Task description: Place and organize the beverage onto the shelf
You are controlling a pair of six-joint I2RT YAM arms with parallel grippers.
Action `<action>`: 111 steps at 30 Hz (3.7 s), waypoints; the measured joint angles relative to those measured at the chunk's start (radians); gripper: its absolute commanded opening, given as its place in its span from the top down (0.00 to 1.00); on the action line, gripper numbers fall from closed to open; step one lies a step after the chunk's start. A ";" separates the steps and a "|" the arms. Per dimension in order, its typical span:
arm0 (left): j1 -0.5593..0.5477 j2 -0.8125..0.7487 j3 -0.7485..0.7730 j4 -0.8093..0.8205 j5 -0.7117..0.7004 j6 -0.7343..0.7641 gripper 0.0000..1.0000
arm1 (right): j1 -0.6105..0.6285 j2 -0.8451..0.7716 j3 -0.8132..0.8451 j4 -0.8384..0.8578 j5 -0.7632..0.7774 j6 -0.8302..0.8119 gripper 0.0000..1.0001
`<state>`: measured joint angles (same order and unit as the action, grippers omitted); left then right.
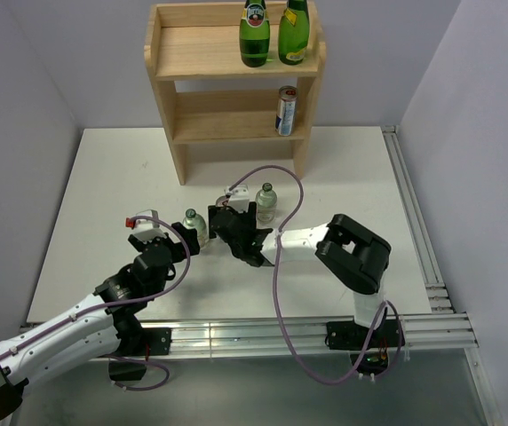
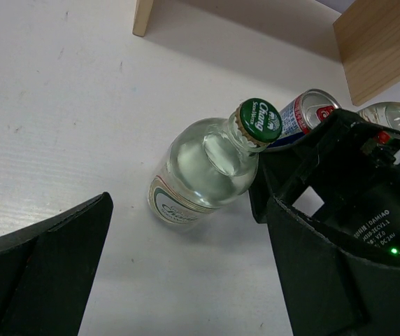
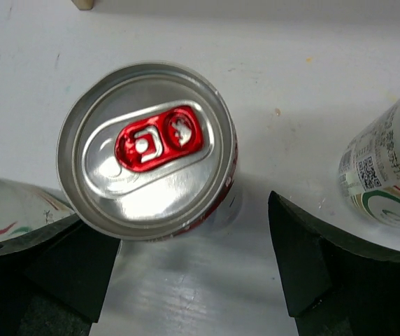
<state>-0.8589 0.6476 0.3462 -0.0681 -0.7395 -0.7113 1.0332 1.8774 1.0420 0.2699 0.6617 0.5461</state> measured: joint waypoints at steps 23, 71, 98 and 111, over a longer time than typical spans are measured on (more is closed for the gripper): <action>0.000 0.002 0.000 0.000 0.000 0.000 0.01 | -0.039 0.128 0.048 0.092 0.039 -0.043 0.89; 0.000 0.004 0.000 0.000 0.000 0.000 0.01 | -0.385 0.130 0.805 -0.328 0.063 -0.380 1.00; 0.000 0.005 0.000 0.000 0.000 0.000 0.01 | -0.409 0.154 0.796 -0.285 0.074 -0.349 0.00; 0.000 0.005 0.000 0.000 0.000 0.000 0.01 | -0.409 0.146 0.783 -0.267 0.079 -0.346 0.00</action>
<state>-0.8589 0.6525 0.3462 -0.0681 -0.7395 -0.7109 0.6239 2.0239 1.8248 0.0032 0.7403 0.2005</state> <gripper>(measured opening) 0.994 0.998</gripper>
